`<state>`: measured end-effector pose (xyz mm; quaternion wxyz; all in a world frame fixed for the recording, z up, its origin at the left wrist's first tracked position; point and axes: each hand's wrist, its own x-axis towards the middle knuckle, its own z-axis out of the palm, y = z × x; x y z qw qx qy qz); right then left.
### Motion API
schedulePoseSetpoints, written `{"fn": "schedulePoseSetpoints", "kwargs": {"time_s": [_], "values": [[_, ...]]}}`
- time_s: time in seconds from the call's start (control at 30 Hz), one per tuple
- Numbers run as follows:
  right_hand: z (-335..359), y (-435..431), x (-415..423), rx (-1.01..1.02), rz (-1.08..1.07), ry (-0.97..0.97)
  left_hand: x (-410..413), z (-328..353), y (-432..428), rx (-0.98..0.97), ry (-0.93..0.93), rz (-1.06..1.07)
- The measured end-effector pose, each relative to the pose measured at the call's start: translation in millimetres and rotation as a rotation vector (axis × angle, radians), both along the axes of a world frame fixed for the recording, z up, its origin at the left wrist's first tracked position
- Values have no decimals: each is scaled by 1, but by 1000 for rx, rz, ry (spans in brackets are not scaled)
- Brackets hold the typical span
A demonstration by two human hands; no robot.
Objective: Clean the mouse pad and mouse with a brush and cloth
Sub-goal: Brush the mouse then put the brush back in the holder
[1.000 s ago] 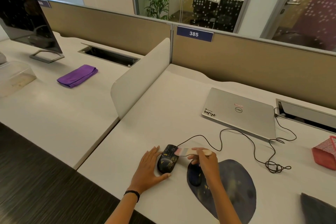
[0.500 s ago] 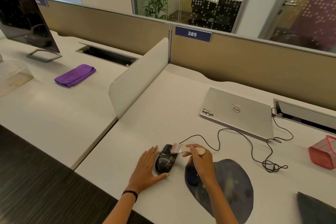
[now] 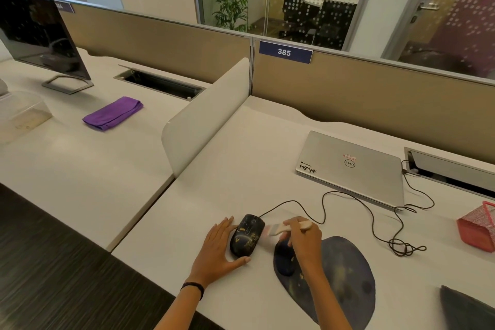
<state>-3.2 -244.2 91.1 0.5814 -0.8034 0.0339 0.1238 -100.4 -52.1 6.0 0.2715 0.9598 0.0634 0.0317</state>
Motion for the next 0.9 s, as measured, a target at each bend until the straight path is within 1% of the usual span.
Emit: {"fn": "schedulePoseSetpoints", "kwargs": {"time_s": [0.1,0.2,0.3,0.4,0.43,0.5,0.6,0.67,0.73,0.83,0.9], "values": [[1,3,0,98,55,21,0,1,0,4,4,4],[1,5,-4,23,111,16,-1,2,0,2,10,6],[5,4,-4,-64,65,-46,-1,2,0,10,19,4],[7,7,-3,29,85,-53,-1,3,-1,-4,19,9],[6,7,-4,28,104,-45,-1,3,-1,-1,22,6],[5,7,-6,-36,132,-39,-1,2,-1,0,25,3],[7,3,-5,-111,81,-82,-1,2,-1,-8,24,6],[7,2,-4,-44,59,-88,0,0,0,-14,20,9],[5,2,-6,39,90,-57,0,0,0,-5,24,8],[1,2,-7,1,139,-25,0,0,0,2,21,6],[3,1,-5,-37,97,-43,0,0,0,1,21,3]]}}
